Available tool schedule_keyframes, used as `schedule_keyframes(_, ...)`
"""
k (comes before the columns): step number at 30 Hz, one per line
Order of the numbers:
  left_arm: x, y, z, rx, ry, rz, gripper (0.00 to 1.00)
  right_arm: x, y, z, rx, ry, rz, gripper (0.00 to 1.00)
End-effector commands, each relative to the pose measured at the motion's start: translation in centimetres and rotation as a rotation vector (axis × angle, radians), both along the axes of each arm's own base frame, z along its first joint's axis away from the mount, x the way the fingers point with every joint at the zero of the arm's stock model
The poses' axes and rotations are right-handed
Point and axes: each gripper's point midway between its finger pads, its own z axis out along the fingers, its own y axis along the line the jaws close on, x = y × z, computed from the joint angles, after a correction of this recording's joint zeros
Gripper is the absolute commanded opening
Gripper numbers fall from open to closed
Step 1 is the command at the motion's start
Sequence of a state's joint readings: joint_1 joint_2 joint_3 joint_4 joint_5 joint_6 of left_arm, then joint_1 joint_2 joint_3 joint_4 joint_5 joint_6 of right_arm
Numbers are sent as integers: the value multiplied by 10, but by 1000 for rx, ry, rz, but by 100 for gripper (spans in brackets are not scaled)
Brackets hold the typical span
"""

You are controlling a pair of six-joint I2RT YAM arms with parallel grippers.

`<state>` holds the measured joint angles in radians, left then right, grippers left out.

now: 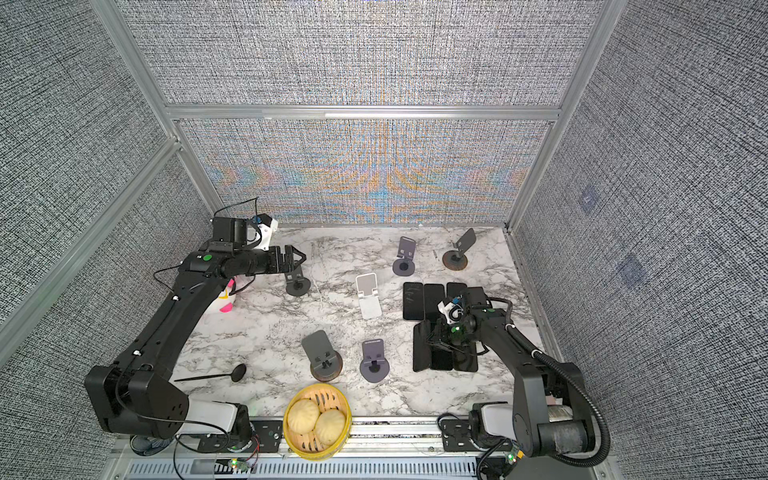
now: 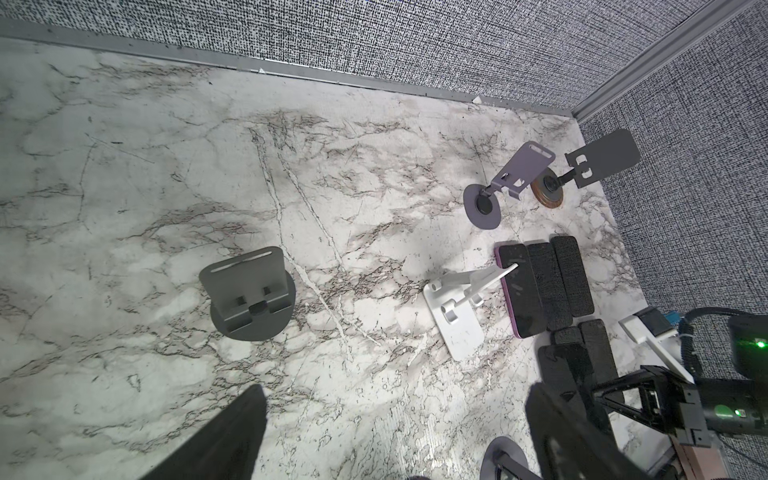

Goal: Remove the phone from the phone stand

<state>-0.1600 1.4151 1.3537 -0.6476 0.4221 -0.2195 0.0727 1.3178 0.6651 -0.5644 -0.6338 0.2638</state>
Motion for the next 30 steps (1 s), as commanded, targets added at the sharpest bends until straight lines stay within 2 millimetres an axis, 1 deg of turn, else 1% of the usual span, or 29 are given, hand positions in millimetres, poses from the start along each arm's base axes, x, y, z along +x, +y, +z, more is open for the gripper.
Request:
schedule_keyframes(1,3,-1,1,-3,-13,-12,98,5,5,0,31,-13,3,0)
schedule_keyframes(6,3,-2,2,-5,-15,-12,98,4,6,-9,38,17,10,0)
schedule_keyframes(11,3,-1,2,-4,-16,-9,98,1,3,-14,11,45,16,0)
schedule_keyframes(17,3,-1,1,-3,-15,-8,98,-5,-7,-26,-57,108,11,12)
schedule_keyframes(21,3,-1,1,-1,-15,-9,98,-5,-7,-28,-65,112,11,19)
schedule_keyframes(30,3,0,1,0,-16,-3,98,4,-7,-24,-68,91,17,20)
